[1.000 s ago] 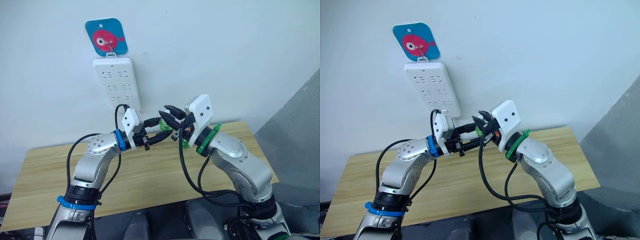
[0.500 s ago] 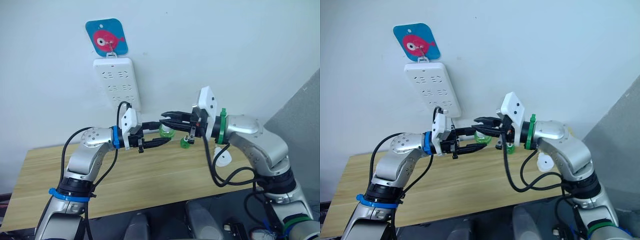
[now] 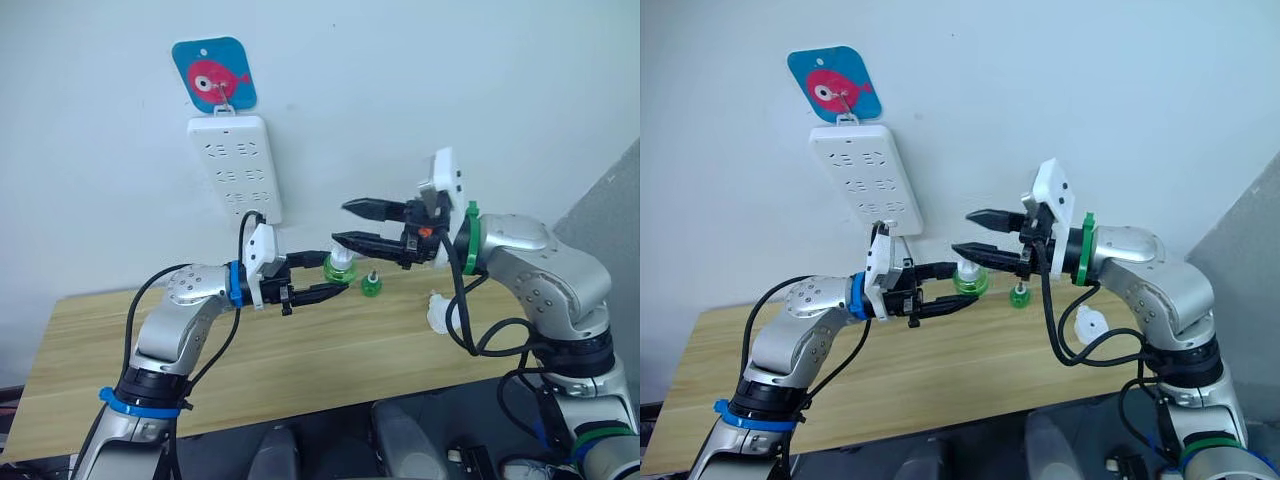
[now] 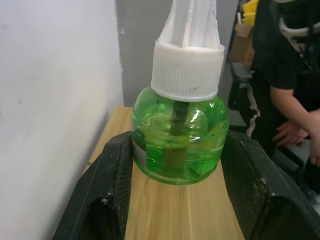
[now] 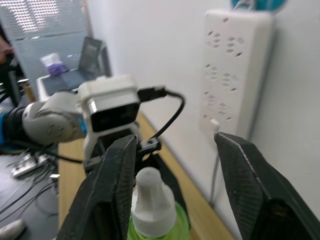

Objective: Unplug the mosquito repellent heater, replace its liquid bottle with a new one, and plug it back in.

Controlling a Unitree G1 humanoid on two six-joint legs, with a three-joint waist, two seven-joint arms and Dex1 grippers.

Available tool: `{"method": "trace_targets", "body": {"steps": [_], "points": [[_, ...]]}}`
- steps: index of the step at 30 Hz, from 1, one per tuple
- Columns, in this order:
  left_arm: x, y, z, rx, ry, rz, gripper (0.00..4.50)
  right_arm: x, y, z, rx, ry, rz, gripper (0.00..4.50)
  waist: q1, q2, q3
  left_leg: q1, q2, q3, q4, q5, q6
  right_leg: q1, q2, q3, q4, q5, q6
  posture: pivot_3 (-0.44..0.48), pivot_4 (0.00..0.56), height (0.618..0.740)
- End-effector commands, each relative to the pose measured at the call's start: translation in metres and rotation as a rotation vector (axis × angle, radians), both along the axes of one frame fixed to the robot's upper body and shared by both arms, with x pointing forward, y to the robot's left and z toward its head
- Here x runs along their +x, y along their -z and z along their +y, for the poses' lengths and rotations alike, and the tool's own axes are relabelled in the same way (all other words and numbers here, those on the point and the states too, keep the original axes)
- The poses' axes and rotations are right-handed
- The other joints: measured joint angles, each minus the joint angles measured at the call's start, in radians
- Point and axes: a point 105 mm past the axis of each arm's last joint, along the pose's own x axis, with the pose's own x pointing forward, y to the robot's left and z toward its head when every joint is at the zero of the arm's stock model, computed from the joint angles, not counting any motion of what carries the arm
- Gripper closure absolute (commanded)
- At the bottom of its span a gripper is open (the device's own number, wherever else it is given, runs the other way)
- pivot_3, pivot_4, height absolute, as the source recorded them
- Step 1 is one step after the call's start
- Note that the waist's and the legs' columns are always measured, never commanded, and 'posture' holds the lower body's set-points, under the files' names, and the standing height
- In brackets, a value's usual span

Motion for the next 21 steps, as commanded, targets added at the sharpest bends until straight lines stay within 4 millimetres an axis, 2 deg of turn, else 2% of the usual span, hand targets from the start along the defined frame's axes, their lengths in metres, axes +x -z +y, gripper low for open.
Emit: {"method": "trace_targets", "body": {"steps": [1,4,9,21], "points": [[-0.002,-0.012,-0.004,-0.058,-0.026,-0.034,2.27,-0.008,-0.018,-0.009,0.054,0.088,-0.091,2.12,0.001,0.0,0.0,0.0,0.0,0.0,0.0,0.0,0.0,0.0,0.0,0.0,0.0,0.0,0.0,-0.193,0.166,0.74],[-0.001,-0.012,-0.007,-0.087,-0.047,-0.017,2.27,-0.013,-0.016,-0.01,0.077,0.155,-0.1,2.12,0.001,0.0,0.0,0.0,0.0,0.0,0.0,0.0,0.0,0.0,0.0,0.0,0.0,0.0,0.0,-0.201,0.165,0.74],[0.003,-0.013,-0.01,-0.106,-0.073,-0.022,2.27,-0.017,0.005,-0.005,0.088,0.298,-0.076,2.12,0.0,0.0,0.0,0.0,0.0,0.0,0.0,0.0,0.0,0.0,0.0,0.0,0.0,0.0,0.0,-0.211,0.159,0.74],[0.008,-0.013,-0.012,-0.11,-0.094,-0.047,2.27,-0.006,0.023,0.018,0.099,0.419,-0.083,2.12,-0.002,0.0,0.0,0.001,0.0,0.001,0.0,0.0,0.0,0.0,0.001,0.001,0.0,0.0,0.0,-0.215,0.15,0.74]]}}
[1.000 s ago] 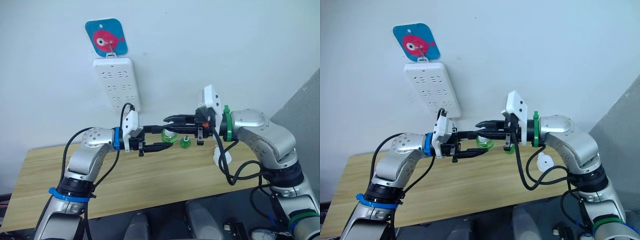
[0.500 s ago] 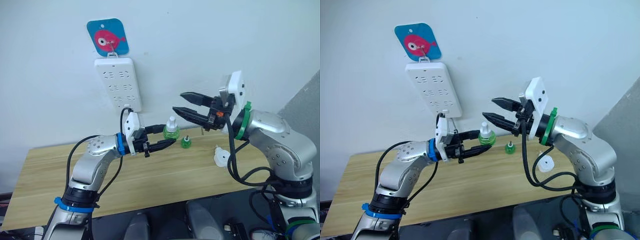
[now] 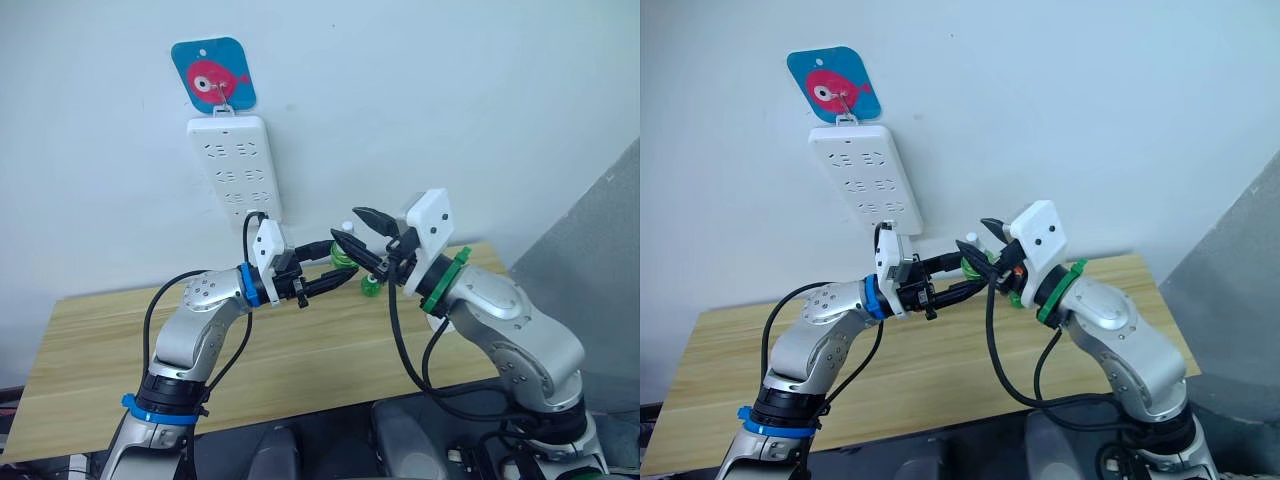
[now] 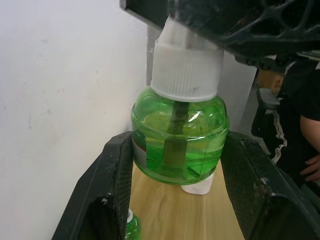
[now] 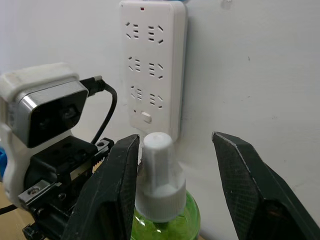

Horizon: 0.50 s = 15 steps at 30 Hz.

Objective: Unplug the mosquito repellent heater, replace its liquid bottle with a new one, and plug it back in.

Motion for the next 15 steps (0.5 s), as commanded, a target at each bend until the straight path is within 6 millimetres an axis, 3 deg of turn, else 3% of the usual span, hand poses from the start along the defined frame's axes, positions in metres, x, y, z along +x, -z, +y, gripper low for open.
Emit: {"method": "trace_targets", "body": {"steps": [1,6,10,15], "points": [[0.0,-0.008,0.0,-0.013,-0.004,-0.042,2.27,0.001,-0.005,0.001,0.02,0.035,-0.039,2.12,0.0,0.0,0.0,0.0,0.0,0.0,0.0,0.0,0.0,0.0,0.0,0.0,0.0,0.0,0.0,-0.215,0.15,0.74],[0.001,-0.008,0.001,-0.002,0.0,-0.048,2.27,0.002,-0.003,0.004,0.022,0.029,-0.022,2.12,0.0,0.0,0.0,0.0,0.0,0.0,0.0,0.0,0.0,0.0,0.0,0.0,0.0,0.0,0.0,-0.215,0.15,0.74],[0.001,-0.008,0.002,0.011,0.009,-0.054,2.27,-0.006,-0.005,0.008,0.042,-0.054,-0.007,3.37,0.0,0.0,0.0,0.0,0.0,0.0,0.0,0.0,0.0,0.0,0.0,0.0,0.0,0.0,0.0,-0.217,0.153,0.74],[0.003,-0.01,0.004,0.036,0.041,-0.074,2.27,-0.013,-0.005,0.012,0.002,-0.201,0.002,3.51,0.0,0.0,0.0,0.0,0.0,0.0,0.0,0.0,0.0,0.0,0.0,0.0,0.0,0.0,0.0,-0.216,0.15,0.74]]}}
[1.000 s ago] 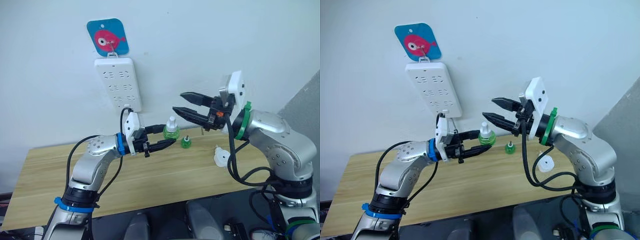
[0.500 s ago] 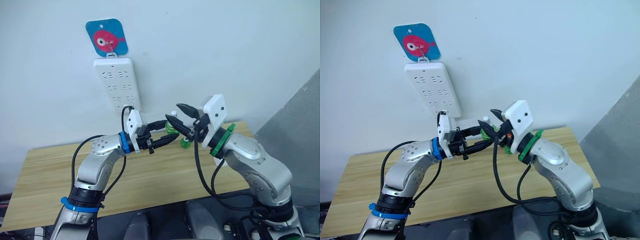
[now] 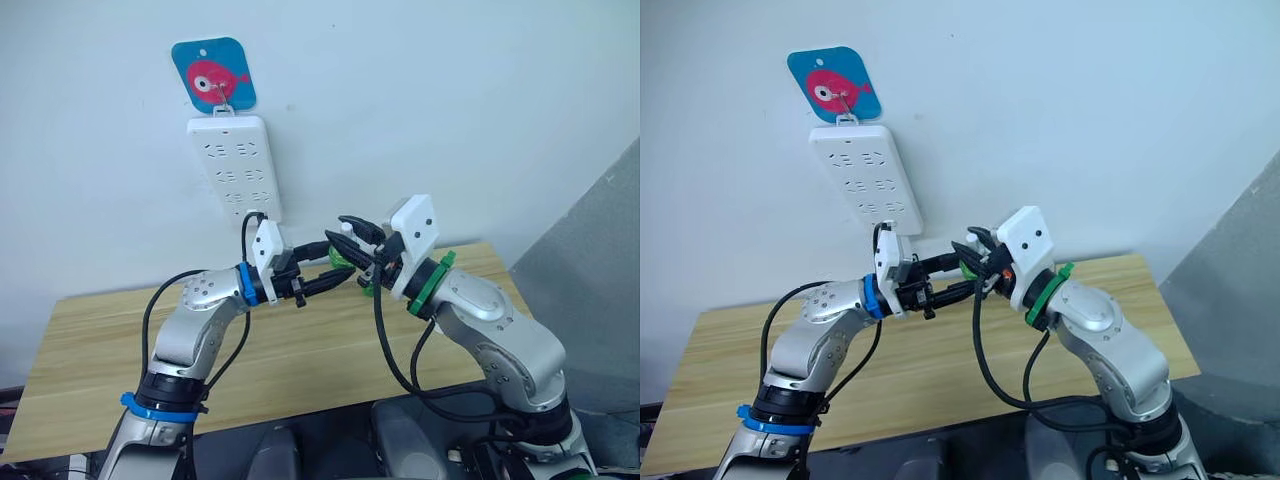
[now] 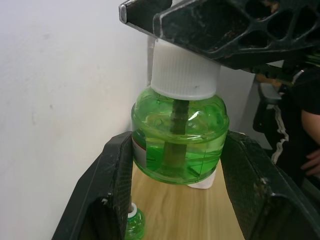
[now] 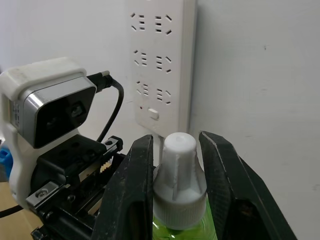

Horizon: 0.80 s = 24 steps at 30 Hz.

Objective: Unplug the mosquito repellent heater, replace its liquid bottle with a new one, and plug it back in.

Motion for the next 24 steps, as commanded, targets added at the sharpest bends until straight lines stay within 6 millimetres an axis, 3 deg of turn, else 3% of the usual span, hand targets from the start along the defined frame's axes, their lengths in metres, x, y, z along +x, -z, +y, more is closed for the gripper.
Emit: {"method": "trace_targets", "body": {"steps": [1,8,14,24], "points": [[0.0,-0.012,0.0,0.013,0.039,-0.064,2.27,-0.012,-0.011,0.005,-0.019,-0.178,-0.035,3.51,0.0,0.0,0.0,0.0,0.0,0.0,0.0,0.0,0.0,0.0,0.0,0.0,0.0,0.0,0.0,-0.215,0.15,0.74],[-0.01,-0.009,0.003,0.098,0.168,-0.091,2.27,-0.005,-0.007,-0.015,-0.207,-0.531,0.023,3.51,-0.002,0.0,0.0,0.001,0.0,0.0,-0.001,0.0,0.0,0.0,0.0,-0.001,-0.001,0.0,0.0,-0.201,0.143,0.74],[-0.018,-0.007,0.001,0.09,0.183,-0.101,2.27,0.002,-0.014,-0.022,-0.294,-0.638,0.06,3.51,-0.002,0.0,0.0,0.0,0.0,0.0,-0.001,0.0,0.0,0.0,0.0,-0.001,-0.001,0.0,0.0,-0.192,0.141,0.74],[-0.022,-0.005,-0.005,0.037,0.13,-0.079,2.27,0.001,-0.038,-0.022,-0.184,-0.54,-0.004,0.06,0.001,0.0,0.0,-0.001,0.0,-0.001,0.0,0.0,0.0,0.0,-0.001,-0.001,-0.002,0.0,0.0,-0.2,0.142,0.74]]}}
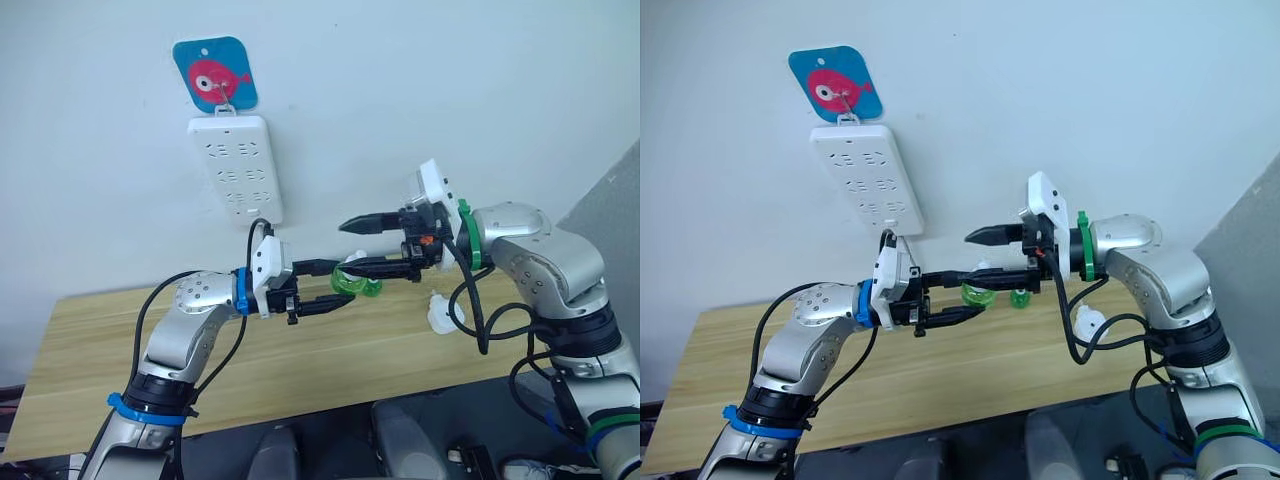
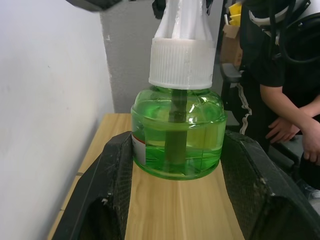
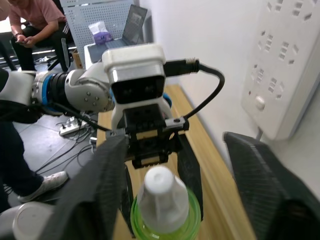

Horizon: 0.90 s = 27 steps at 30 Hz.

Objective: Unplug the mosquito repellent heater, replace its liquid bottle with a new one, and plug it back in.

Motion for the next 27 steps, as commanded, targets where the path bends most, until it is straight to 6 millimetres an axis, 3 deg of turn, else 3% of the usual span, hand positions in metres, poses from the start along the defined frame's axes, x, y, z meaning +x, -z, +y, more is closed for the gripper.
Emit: {"method": "trace_targets", "body": {"steps": [1,9,16,27], "points": [[-0.003,-0.01,-0.003,-0.041,-0.009,-0.035,2.27,-0.003,-0.021,-0.004,0.071,0.043,-0.057,0.01,0.0,0.0,0.0,0.0,0.0,0.0,0.0,0.0,0.0,0.0,0.0,0.0,0.0,0.0,0.0,-0.199,0.142,0.74],[0.002,-0.007,-0.003,-0.1,-0.085,0.0,2.27,-0.013,-0.03,-0.011,0.155,0.224,-0.119,0.01,0.001,0.0,0.0,0.0,0.0,0.0,0.0,0.0,0.0,0.0,0.0,0.0,0.0,0.0,0.0,-0.19,0.144,0.74],[0.002,-0.006,-0.008,-0.146,-0.12,0.027,2.27,-0.018,-0.01,-0.005,0.219,0.418,-0.087,0.01,0.001,0.0,0.0,0.0,0.0,0.001,0.0,0.0,0.0,0.0,0.0,0.001,0.001,0.0,0.0,-0.2,0.143,0.74],[0.005,-0.013,-0.012,-0.162,-0.129,0.004,2.27,-0.015,0.016,0.0,0.224,0.496,0.023,0.01,0.001,0.0,-0.001,0.001,0.0,0.001,0.0,0.0,0.0,0.0,0.001,0.001,0.001,0.0,0.0,-0.198,0.146,0.74]]}}
